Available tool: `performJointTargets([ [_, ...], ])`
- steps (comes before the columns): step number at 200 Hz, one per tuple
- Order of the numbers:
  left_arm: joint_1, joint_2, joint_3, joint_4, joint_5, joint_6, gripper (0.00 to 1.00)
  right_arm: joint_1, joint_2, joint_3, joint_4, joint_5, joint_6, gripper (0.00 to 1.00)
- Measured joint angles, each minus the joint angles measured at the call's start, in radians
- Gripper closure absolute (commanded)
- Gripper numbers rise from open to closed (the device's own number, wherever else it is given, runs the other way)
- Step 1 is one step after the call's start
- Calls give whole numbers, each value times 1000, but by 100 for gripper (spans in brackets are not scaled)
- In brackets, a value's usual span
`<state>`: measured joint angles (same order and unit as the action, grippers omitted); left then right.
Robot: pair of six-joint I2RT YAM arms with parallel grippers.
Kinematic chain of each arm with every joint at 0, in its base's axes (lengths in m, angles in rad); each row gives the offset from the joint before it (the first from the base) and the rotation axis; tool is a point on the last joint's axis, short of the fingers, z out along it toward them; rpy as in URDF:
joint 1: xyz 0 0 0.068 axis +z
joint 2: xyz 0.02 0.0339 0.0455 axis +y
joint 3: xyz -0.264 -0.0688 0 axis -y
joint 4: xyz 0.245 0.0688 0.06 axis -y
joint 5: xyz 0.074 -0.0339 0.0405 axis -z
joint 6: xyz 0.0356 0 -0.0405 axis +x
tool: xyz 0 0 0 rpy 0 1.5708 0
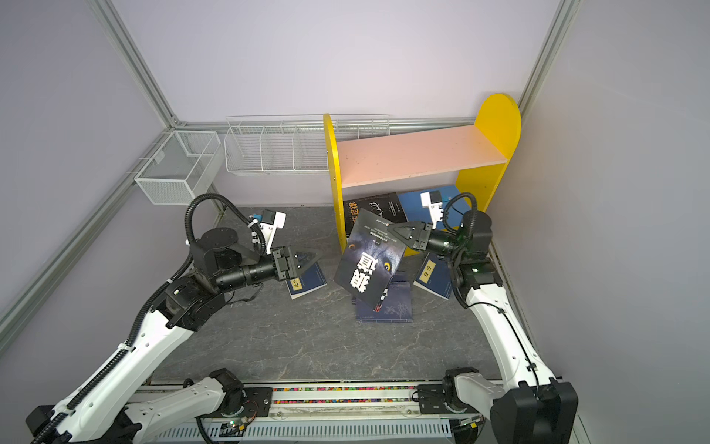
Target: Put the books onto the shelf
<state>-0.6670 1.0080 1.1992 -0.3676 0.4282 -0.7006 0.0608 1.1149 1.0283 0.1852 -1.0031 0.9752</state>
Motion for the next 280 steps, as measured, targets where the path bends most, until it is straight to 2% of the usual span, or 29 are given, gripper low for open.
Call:
performJointTargets([
  [22, -30, 14, -16, 95, -97, -11, 18, -116, -50, -3, 0, 28, 61, 93],
  [45, -140, 82, -22, 182, -204, -19, 16, -233, -103, -4, -8, 51, 98, 92],
  [66, -218, 167, -71, 321, -241, -70, 16, -354, -150, -2, -45, 61, 107, 93],
  [90, -259, 298, -93, 427, -256, -132, 15, -449, -158, -3, -43, 65, 144, 92],
  [131, -305, 466, -69, 562, -249, -213, 14, -483, -137, -18, 27, 64, 229, 92],
  [219, -308, 662, -8, 972, -150, -450, 14, -485, -129, -35, 155, 64, 323, 90],
  [231, -309, 687, 6, 1020, -135, -484, 17, -485, -129, -42, 175, 64, 337, 91],
  [251, -309, 715, 23, 1075, -111, -525, 31, -485, -130, -60, 212, 69, 351, 91],
  [280, -309, 715, 27, 1100, -99, -524, 52, -487, -145, -110, 270, 80, 358, 89],
])
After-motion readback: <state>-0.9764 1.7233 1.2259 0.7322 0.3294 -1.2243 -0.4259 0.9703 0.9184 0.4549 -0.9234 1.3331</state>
